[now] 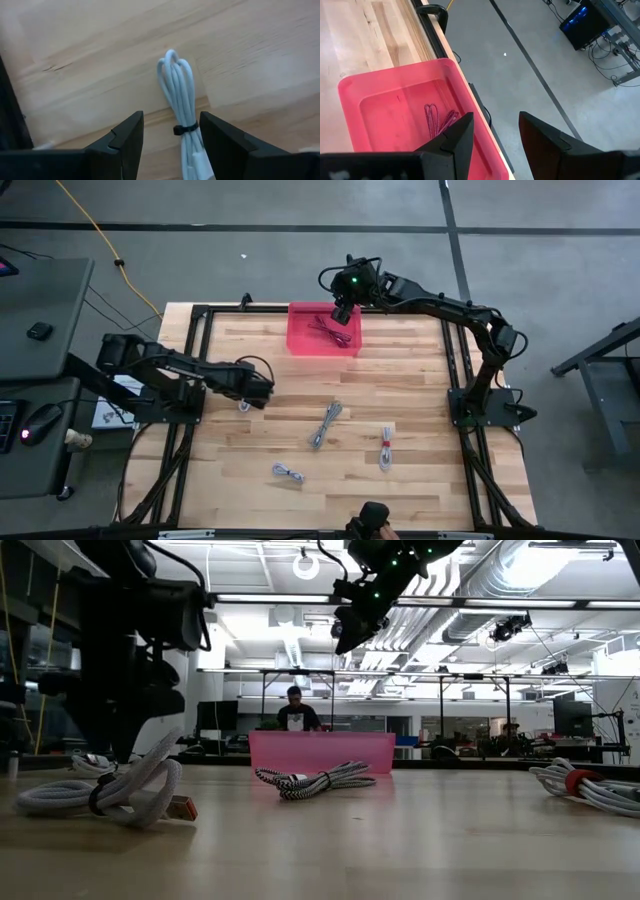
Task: Pick and place USB-C Cables
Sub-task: Put the top left white charger into the pink bin
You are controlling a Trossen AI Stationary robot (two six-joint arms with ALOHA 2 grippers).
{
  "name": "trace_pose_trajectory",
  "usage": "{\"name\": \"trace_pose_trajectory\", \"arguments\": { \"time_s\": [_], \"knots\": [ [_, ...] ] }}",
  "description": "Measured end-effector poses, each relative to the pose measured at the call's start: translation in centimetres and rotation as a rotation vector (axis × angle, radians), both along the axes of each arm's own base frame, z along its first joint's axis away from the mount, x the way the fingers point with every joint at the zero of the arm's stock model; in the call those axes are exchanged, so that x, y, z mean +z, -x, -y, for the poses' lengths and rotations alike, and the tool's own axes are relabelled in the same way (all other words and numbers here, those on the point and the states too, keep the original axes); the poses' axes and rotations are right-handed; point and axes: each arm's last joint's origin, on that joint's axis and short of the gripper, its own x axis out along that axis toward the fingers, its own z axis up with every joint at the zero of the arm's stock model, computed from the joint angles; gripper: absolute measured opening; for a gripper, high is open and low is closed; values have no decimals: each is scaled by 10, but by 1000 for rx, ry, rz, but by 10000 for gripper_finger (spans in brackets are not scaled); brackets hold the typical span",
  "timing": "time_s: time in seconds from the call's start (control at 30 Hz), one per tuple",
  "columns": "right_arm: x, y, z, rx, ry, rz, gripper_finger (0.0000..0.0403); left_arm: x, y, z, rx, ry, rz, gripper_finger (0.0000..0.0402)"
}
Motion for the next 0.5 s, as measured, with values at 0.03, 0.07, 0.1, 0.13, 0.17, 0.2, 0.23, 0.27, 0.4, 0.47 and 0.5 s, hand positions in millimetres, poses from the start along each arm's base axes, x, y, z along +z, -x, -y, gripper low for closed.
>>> {"name": "trace_pose_trajectory", "arguments": {
  "time_s": [0.03,0.07,0.1,0.13,0.17,0.2,0.23,0.27,0.4,0.47,0.5],
  "knots": [
    [0,0,0,0,0,0,149,-2,-1,0,0,0,-4,174],
    [0,0,0,0,0,0,149,-3,-2,0,0,1,-9,174],
    [0,0,0,0,0,0,149,-5,-2,0,0,2,-19,174],
    [0,0,0,0,0,0,149,-7,-2,0,1,5,-31,174],
    [0,0,0,0,0,0,149,-9,-3,-1,4,12,-41,174],
    [0,0,0,0,0,0,149,-11,-3,-1,8,20,-49,174],
    [0,0,0,0,0,0,149,-13,-3,-2,12,25,-58,174],
    [0,0,0,0,0,0,149,-14,-3,-3,15,25,-67,174],
    [0,0,0,0,0,0,149,-17,-5,-4,3,26,-83,174],
    [0,0,0,0,0,0,149,-17,-5,-4,-3,25,-78,171],
    [0,0,0,0,0,0,149,-17,-5,-4,-6,26,-74,168]
  ]
}}
